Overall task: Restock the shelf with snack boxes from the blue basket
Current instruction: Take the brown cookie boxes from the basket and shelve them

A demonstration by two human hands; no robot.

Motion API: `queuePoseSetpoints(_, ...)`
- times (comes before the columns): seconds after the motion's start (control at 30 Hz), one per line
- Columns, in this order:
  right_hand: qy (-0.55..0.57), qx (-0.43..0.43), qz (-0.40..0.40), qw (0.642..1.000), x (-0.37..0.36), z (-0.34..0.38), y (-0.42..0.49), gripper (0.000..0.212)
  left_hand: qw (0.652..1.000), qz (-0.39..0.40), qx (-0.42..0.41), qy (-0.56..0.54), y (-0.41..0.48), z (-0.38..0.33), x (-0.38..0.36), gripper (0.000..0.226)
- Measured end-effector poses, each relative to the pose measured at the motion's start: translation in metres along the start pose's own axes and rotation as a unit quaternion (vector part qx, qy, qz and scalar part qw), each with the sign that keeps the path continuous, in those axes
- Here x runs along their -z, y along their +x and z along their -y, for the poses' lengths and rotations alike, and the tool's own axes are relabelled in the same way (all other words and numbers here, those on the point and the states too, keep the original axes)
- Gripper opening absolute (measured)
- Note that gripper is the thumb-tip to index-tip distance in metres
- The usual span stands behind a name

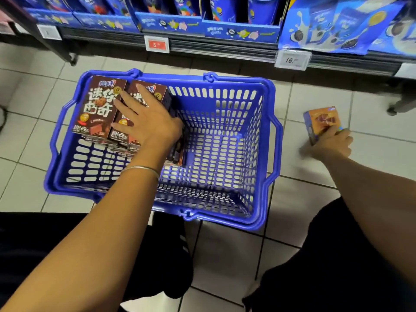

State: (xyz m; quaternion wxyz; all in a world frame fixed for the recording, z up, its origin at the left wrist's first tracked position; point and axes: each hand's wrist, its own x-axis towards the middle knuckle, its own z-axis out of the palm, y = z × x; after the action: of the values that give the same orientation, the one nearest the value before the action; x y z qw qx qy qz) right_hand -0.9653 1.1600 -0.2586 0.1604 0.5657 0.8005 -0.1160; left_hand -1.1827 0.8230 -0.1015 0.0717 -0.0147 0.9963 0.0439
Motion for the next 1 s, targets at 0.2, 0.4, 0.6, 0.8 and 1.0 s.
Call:
queuePoseSetpoints(0.2,0.018,-0.076,0.031,0.996,-0.011,0.027,-0.039,0.107,1.000,0.010,-0.008,0.015,-0.003,0.001,0.003,0.117)
queuePoseSetpoints(0.4,0.596,-0.199,0.067,0.775,0.050,0.051,-0.064,0.078,1.000,-0.004,-0.025,0.005,-0.006,0.013,0.003,0.120)
queuePoseSetpoints(0.6,0.627,0.241,-0.159,0.724,0.122,0.094,-0.167,0.070,0.968,-0.048,-0.064,-0.239,-0.015,0.010,0.032,0.110)
queuePoseSetpoints(0.8,0.369,0.584,-0.068,0.720,0.155,0.156,-0.219,0.073,0.651,0.365,0.013,-0.666,-0.011,0.012,0.115,0.093)
queuePoseSetpoints(1.0,0.425,0.499,-0.023,0.755,0.139,0.187,-0.237,0.083,0.690,0.315,0.035,-0.651,-0.010,0.049,0.143,0.030)
